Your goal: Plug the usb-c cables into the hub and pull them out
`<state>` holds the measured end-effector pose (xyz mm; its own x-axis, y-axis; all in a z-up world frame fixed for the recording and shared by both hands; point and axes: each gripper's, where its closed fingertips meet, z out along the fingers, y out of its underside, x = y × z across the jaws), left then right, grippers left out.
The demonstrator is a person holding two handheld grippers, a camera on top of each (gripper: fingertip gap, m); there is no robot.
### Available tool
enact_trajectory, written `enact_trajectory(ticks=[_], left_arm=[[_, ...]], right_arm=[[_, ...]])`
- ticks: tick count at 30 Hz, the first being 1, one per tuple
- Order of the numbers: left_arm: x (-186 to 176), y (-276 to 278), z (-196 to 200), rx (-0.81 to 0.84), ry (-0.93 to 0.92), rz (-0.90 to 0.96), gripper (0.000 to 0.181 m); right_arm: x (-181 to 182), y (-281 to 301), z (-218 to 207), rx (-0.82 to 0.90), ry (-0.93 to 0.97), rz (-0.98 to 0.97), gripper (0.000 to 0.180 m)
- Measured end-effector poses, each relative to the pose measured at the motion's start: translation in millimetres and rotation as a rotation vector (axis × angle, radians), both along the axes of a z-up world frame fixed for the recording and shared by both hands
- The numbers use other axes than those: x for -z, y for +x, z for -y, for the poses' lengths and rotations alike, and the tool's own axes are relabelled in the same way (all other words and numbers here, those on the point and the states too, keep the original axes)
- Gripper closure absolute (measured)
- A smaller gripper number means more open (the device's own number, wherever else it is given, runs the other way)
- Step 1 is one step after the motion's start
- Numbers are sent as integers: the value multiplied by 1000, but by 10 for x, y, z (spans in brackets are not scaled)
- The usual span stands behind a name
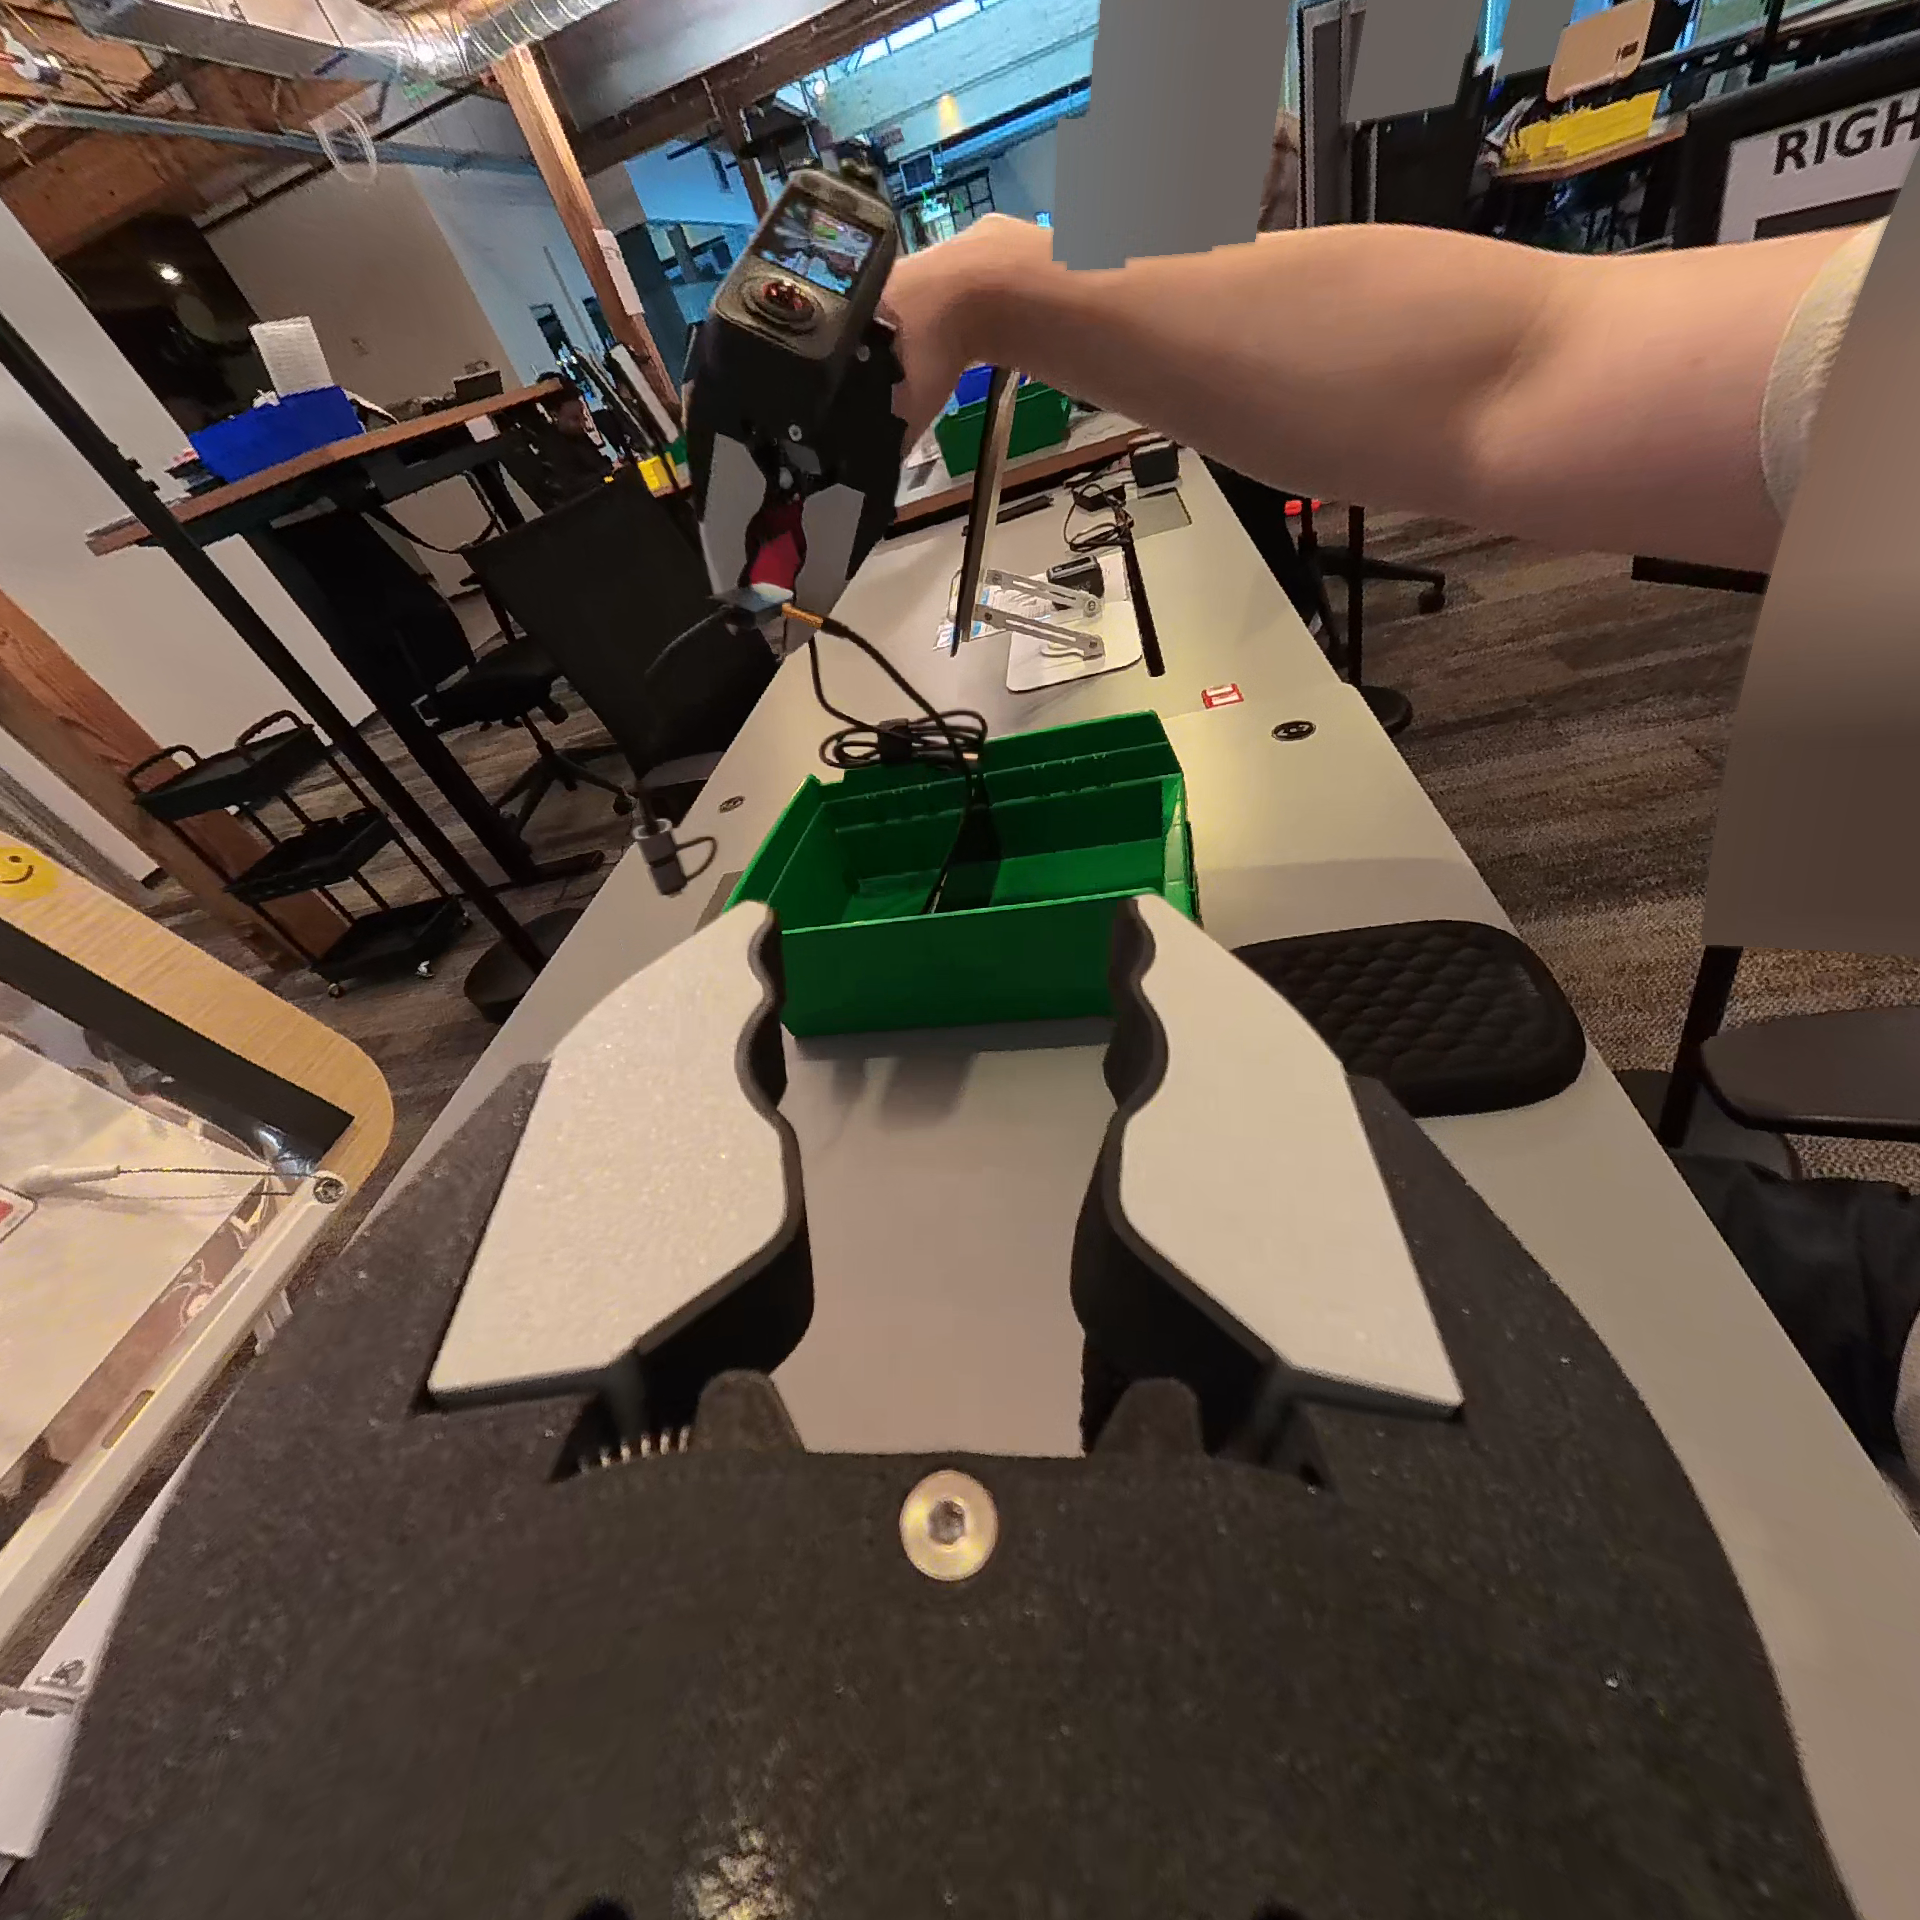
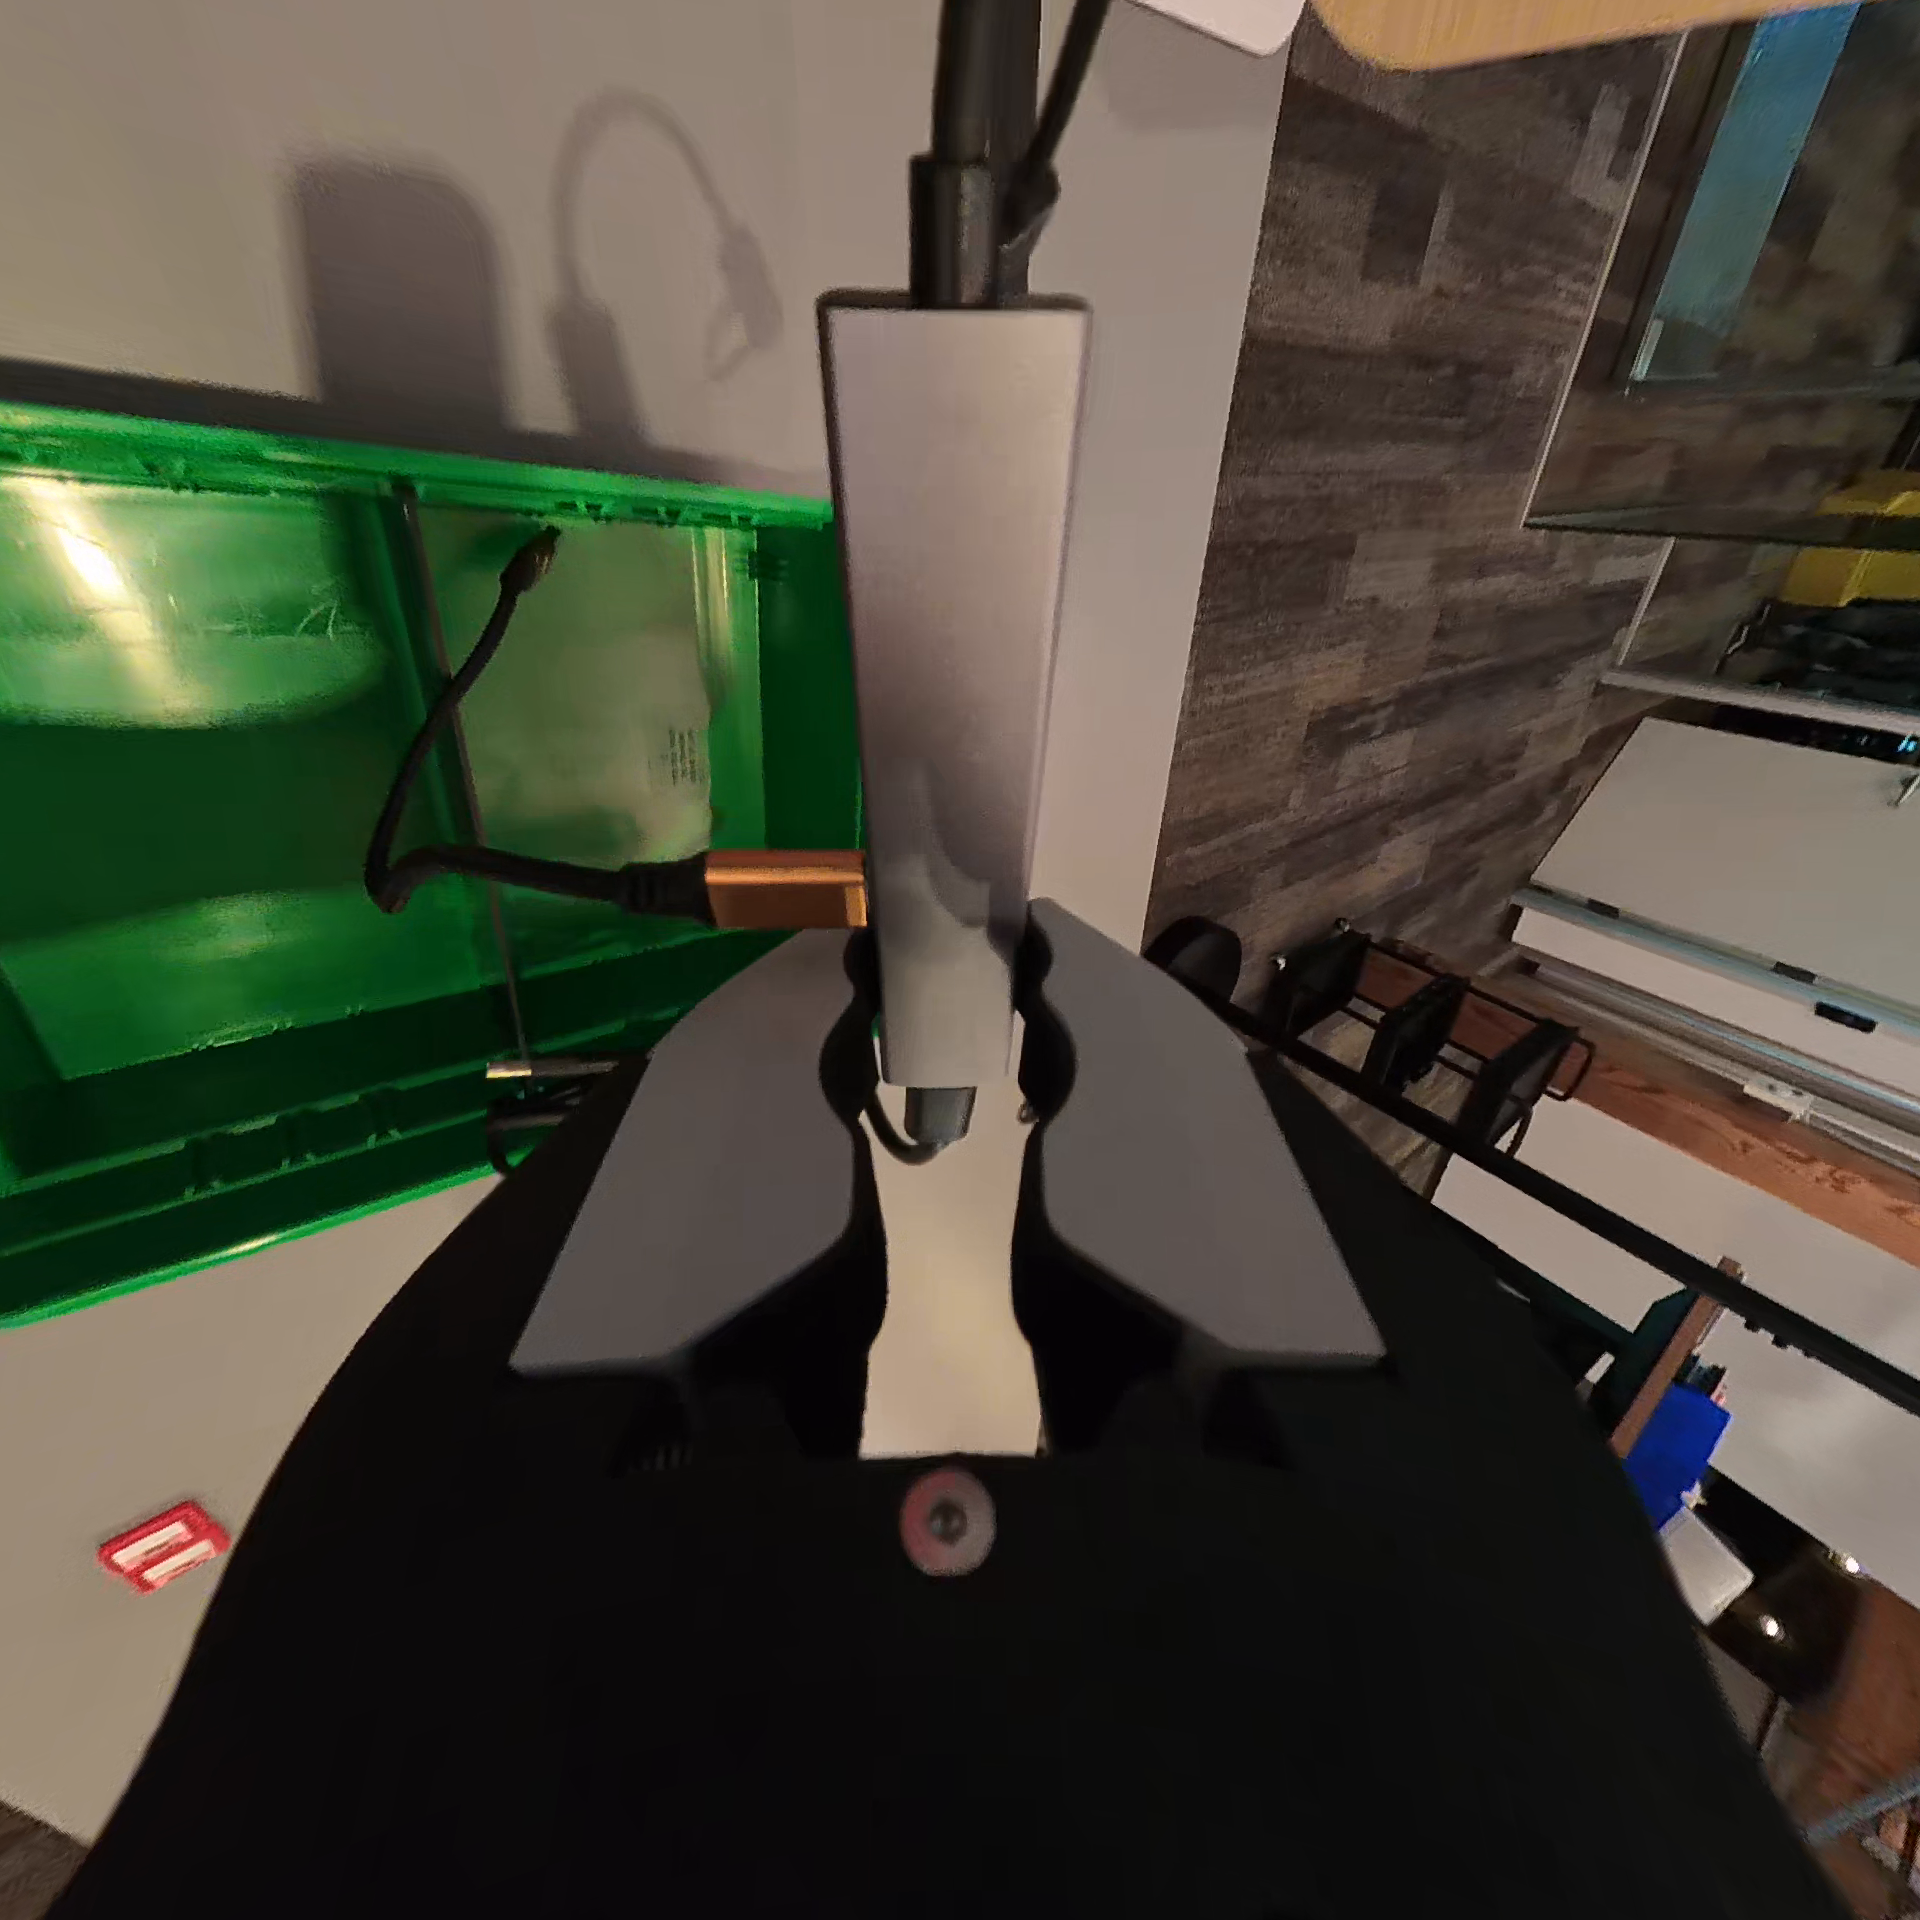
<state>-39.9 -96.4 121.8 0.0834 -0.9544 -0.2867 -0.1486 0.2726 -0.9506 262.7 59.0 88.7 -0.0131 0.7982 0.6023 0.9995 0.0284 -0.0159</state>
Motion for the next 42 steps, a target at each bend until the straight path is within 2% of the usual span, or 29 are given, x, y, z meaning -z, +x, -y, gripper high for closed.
enact_trajectory(ticks=[5, 9, 12, 17, 25, 28, 33, 38, 42], left_arm=[[63, 36, -13, -6, 2, -29, 122], [92, 59, -10, -1, -4, -40, 122], [100, 77, -2, 4, -5, -42, 122], [144, 126, -1, 11, -12, -57, 123], [272, 240, -23, 13, -30, -99, 123], [322, 278, -26, 15, -37, -117, 123], [387, 330, -21, 21, -46, -141, 124], [421, 363, 12, 30, -45, -159, 124], [403, 366, 45, 41, -44, -154, 125]], right_arm=[[70, -178, -71, -45, -7, -25, 155], [170, -67, -111, -8, -4, -162, 155], [443, 242, -65, 99, -71, -242, 155], [846, 722, 48, 247, -146, -273, 155], [1269, 630, 72, 197, -232, -200, 155], [1430, 621, -10, 278, -279, -147, 155], [1640, 573, -88, 565, -446, -128, 155], [1768, 574, -121, 636, -475, -23, 153], [1779, 612, -147, 708, -441, -58, 152]])
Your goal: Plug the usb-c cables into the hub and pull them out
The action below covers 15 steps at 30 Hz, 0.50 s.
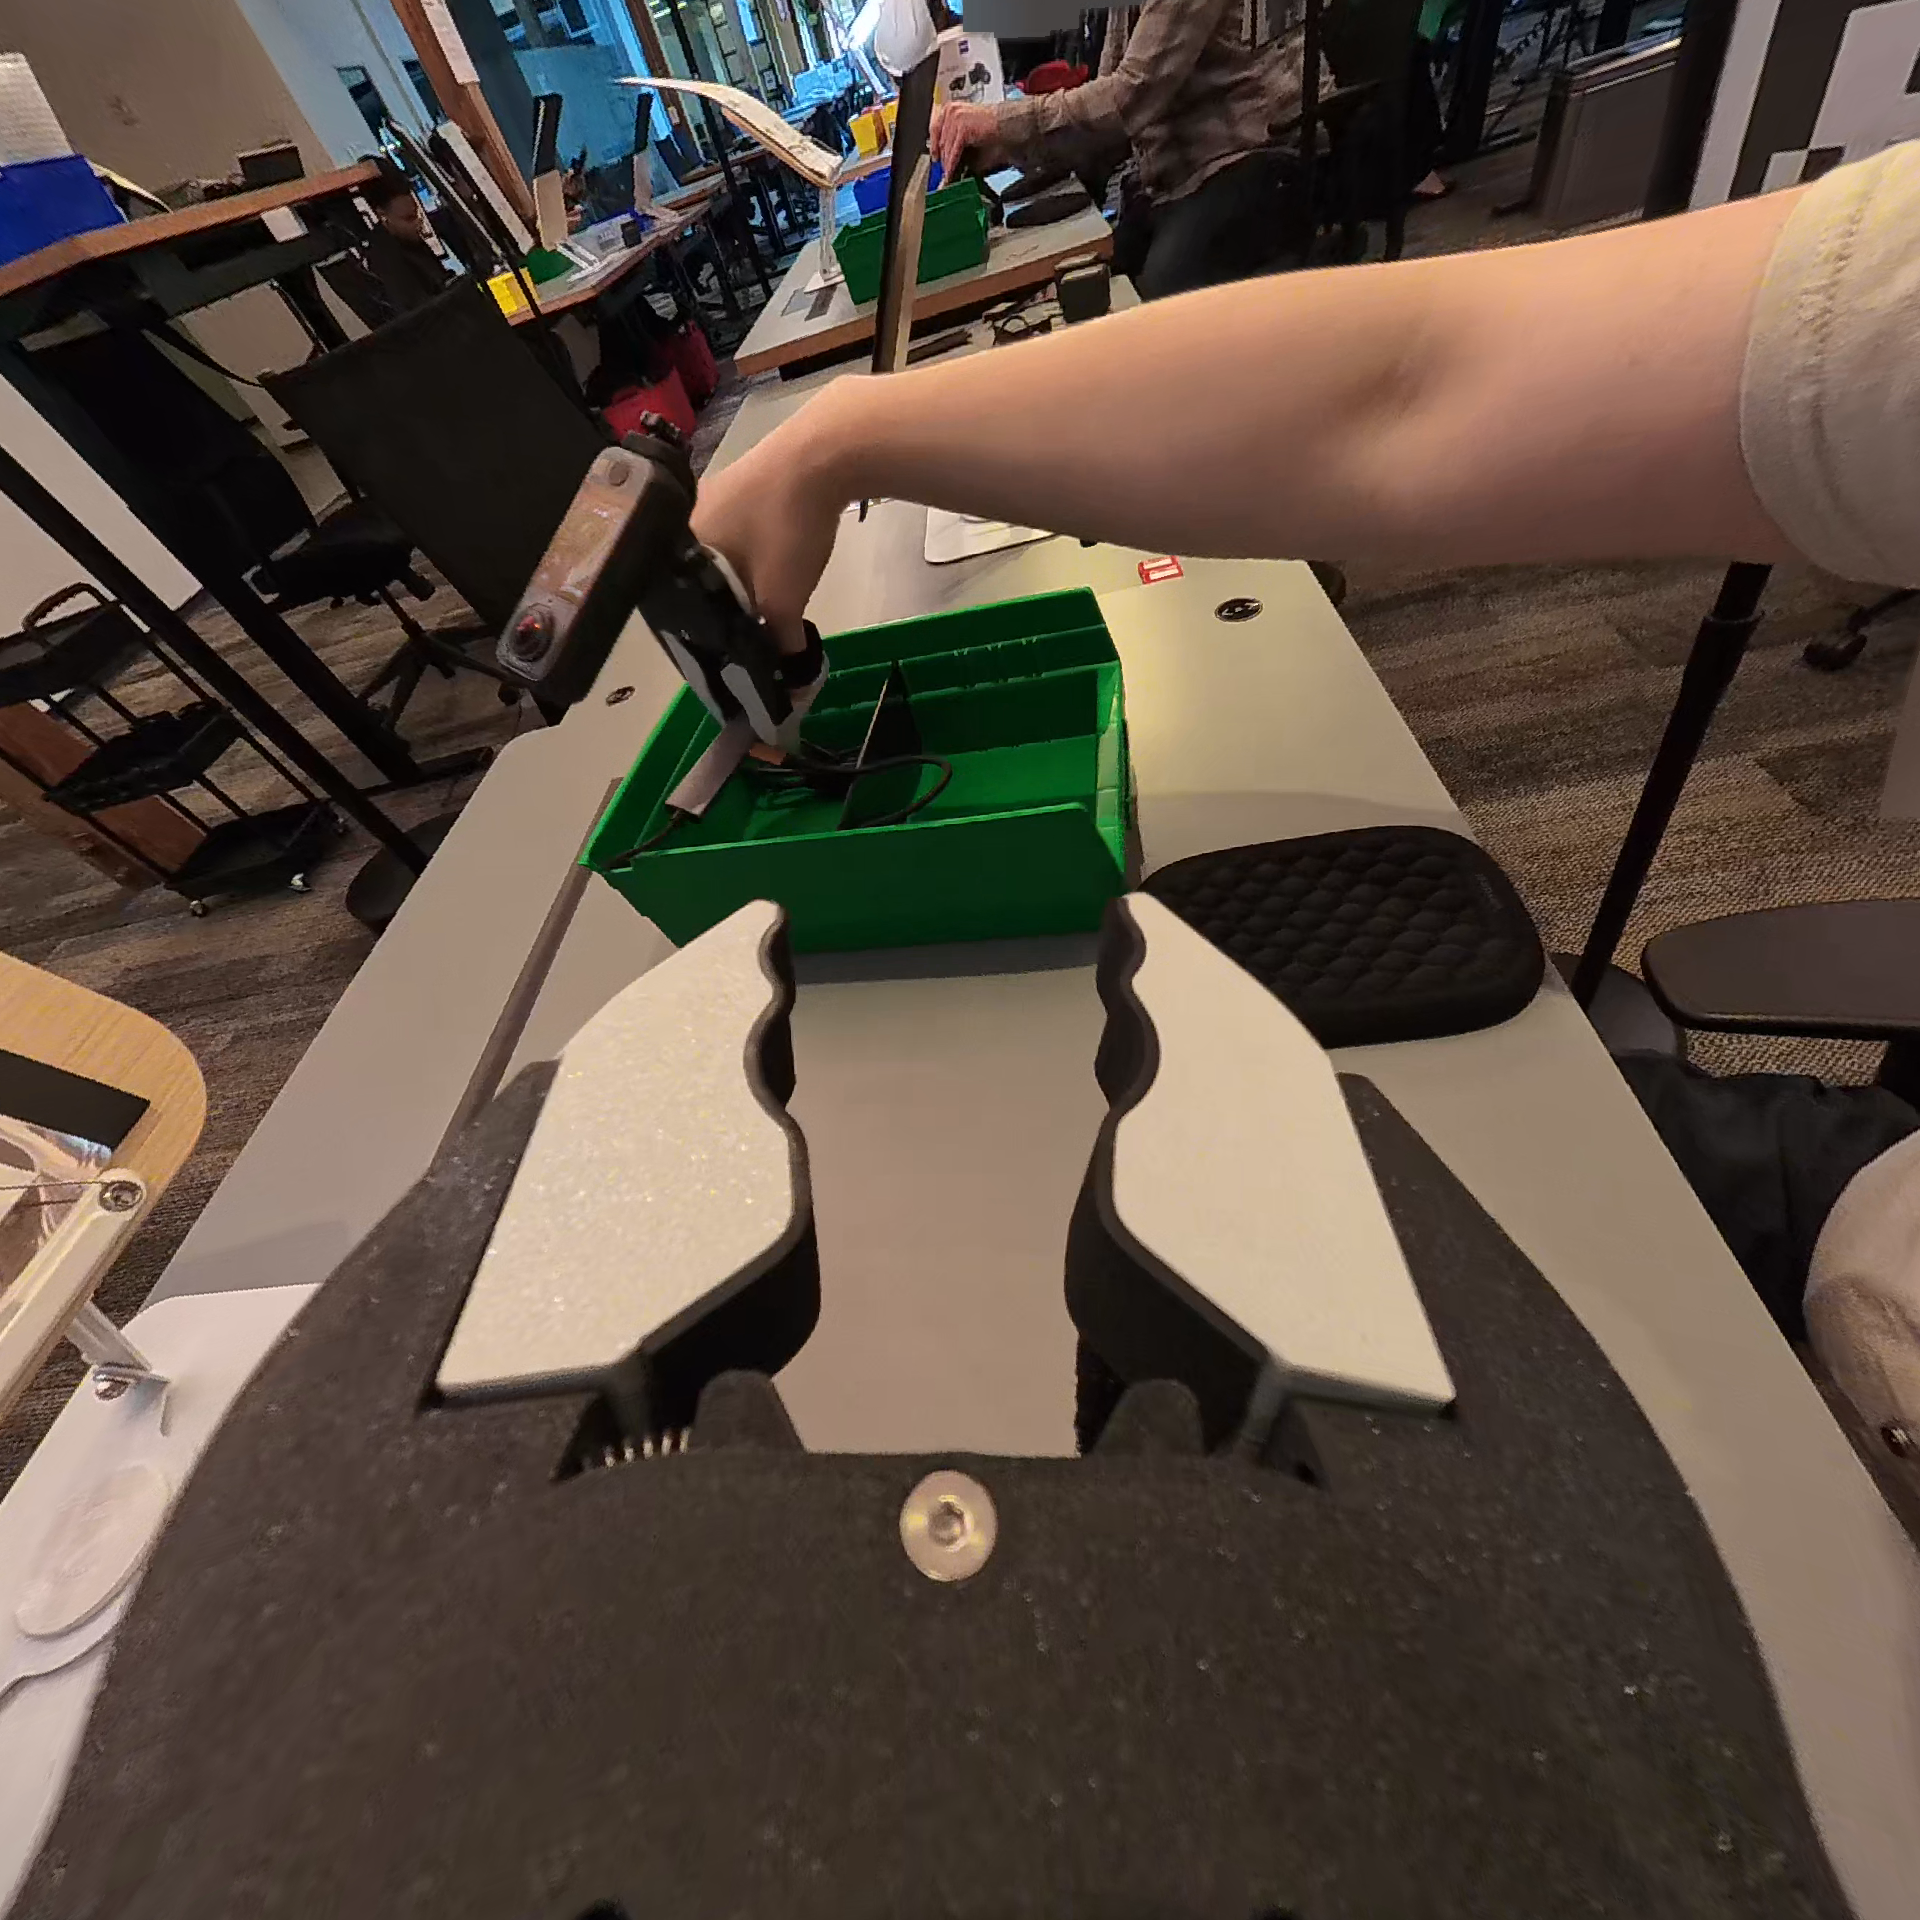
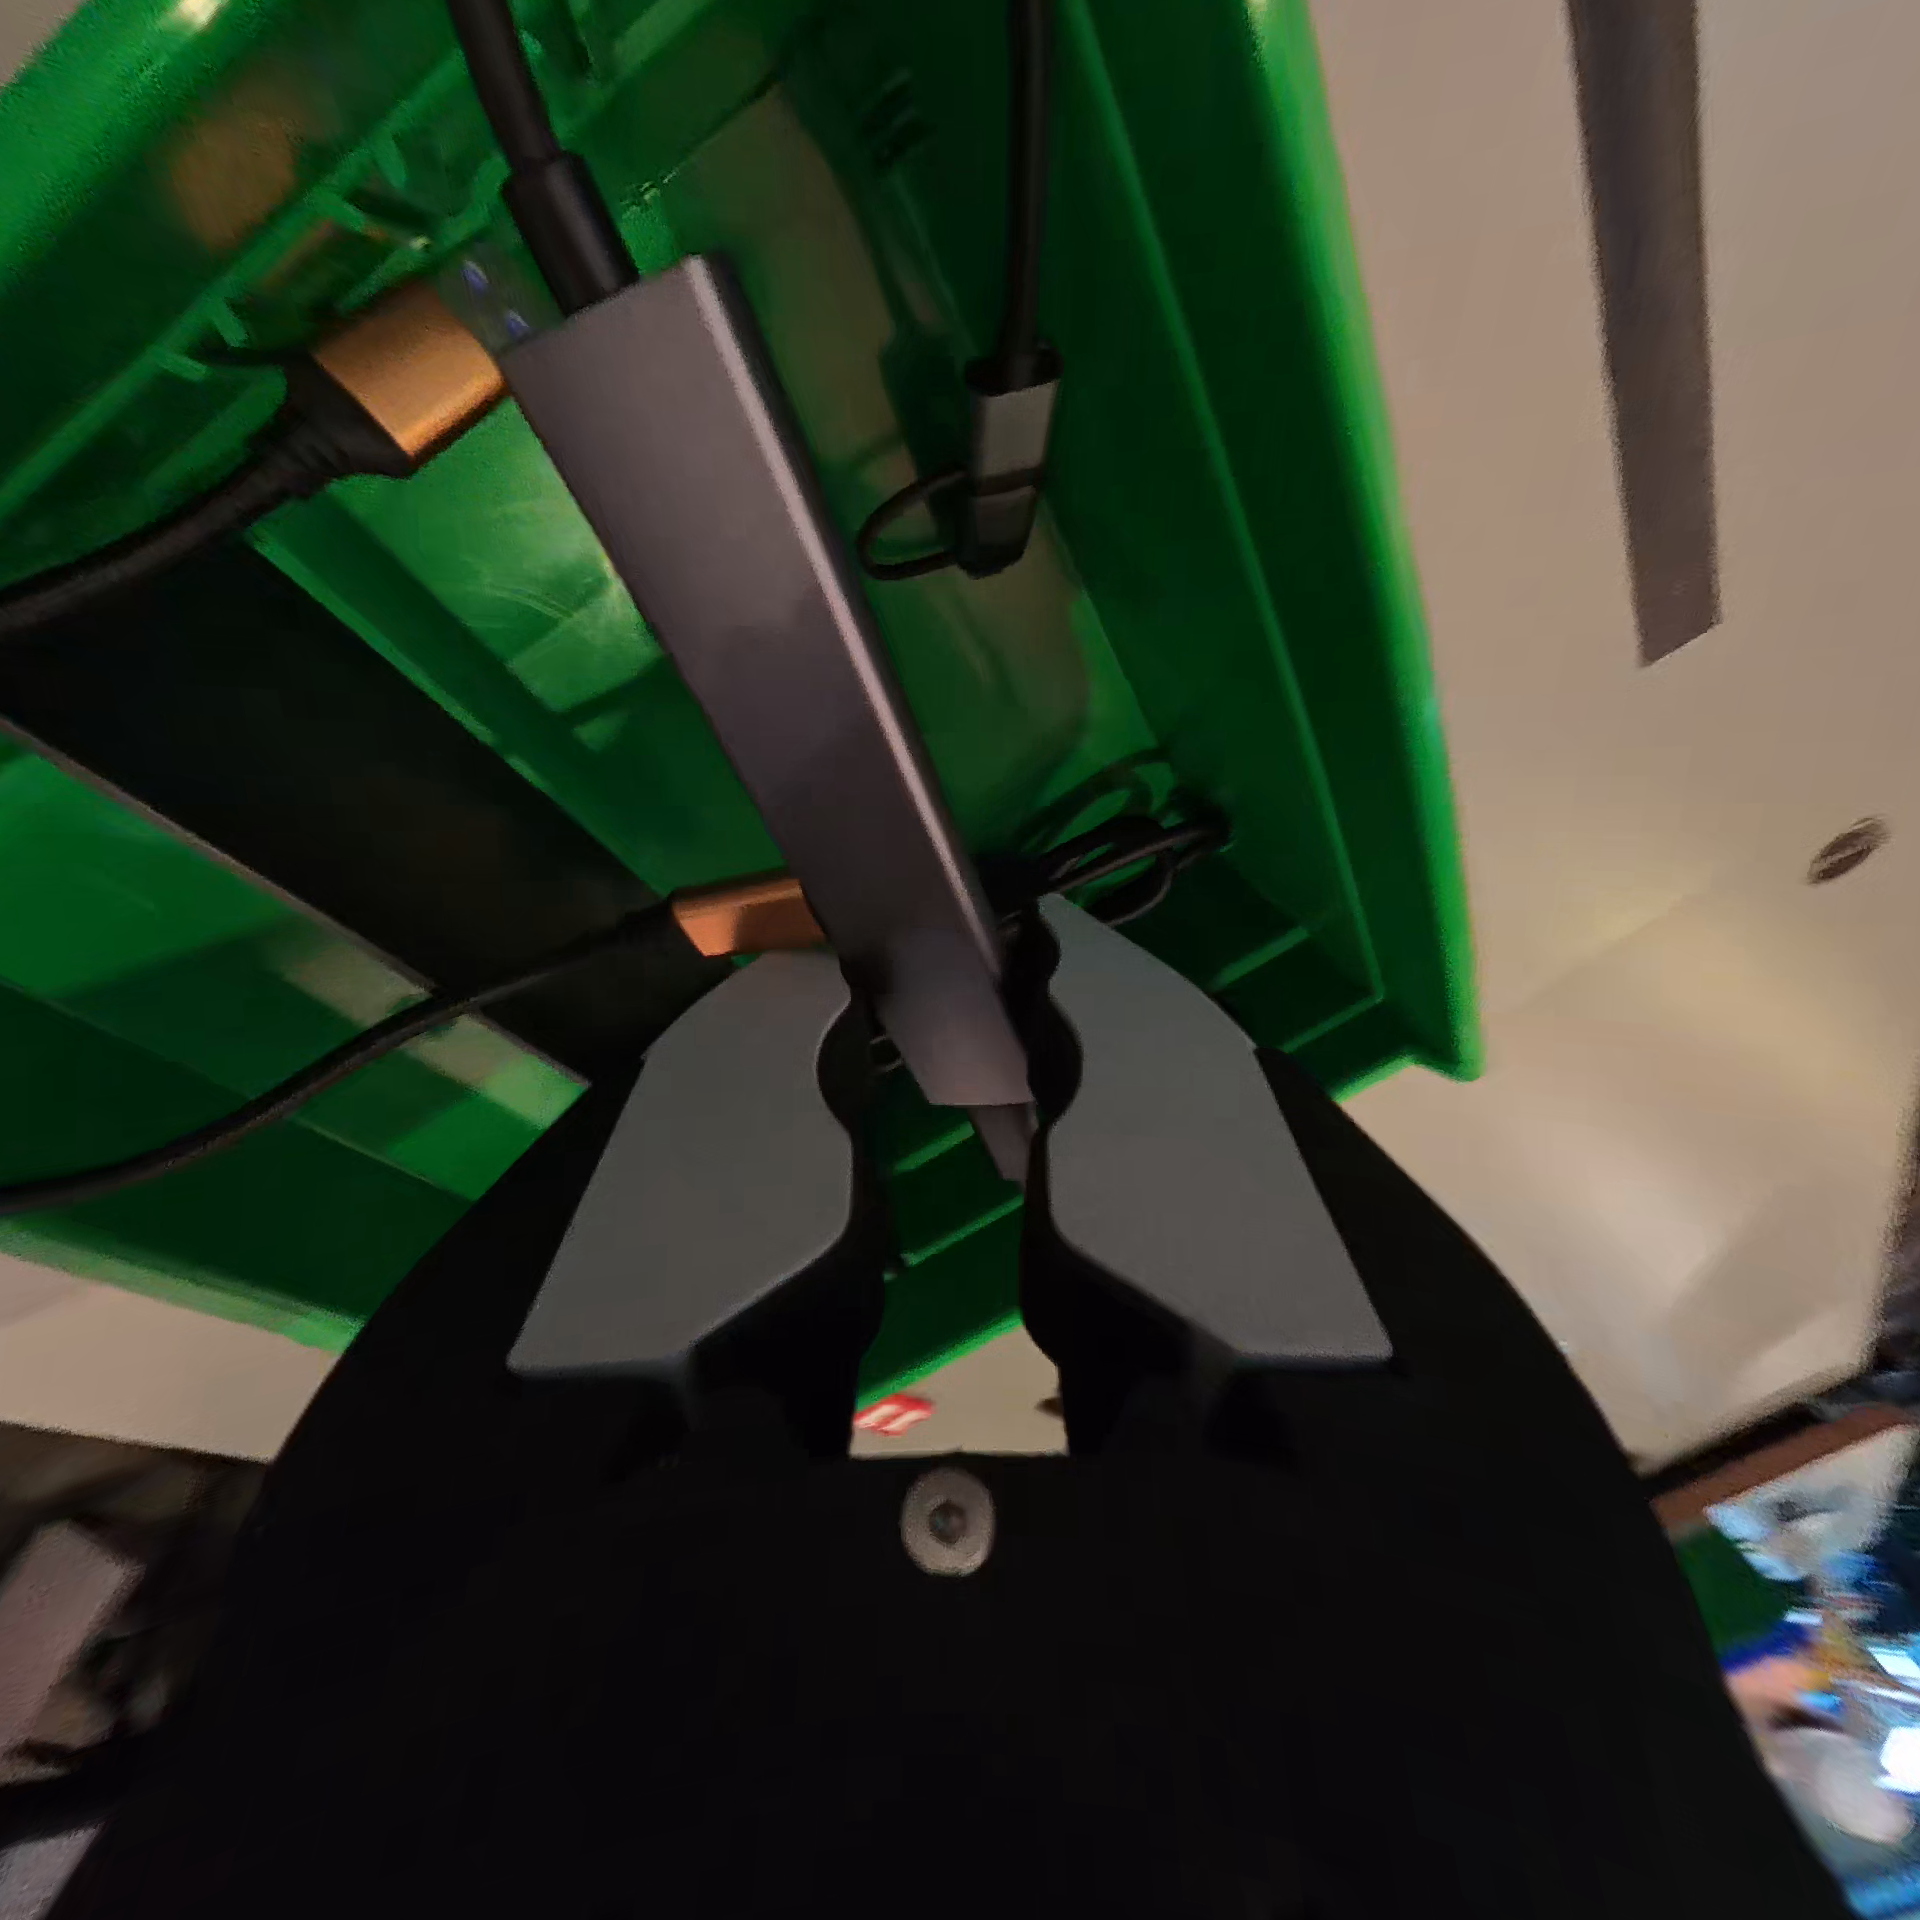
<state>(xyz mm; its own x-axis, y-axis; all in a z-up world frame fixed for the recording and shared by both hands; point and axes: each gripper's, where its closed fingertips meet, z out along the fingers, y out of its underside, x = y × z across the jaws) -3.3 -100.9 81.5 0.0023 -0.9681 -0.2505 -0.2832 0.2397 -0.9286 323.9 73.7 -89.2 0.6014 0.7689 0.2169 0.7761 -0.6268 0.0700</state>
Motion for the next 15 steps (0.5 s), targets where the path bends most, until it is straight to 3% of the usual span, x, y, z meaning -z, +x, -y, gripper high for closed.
enact_trajectory(ticks=[3, 8, 15], left_arm=[[-4, 16, 30, 12, -4, 2, 126], [2, 28, 75, 23, 7, -6, 126], [-70, -22, 66, 16, 4, 21, 127]], right_arm=[[78, 36, 82, 108, -68, -14, 151], [239, 54, 110, 34, -101, 97, 153], [392, 57, 112, 51, -56, 87, 149]])
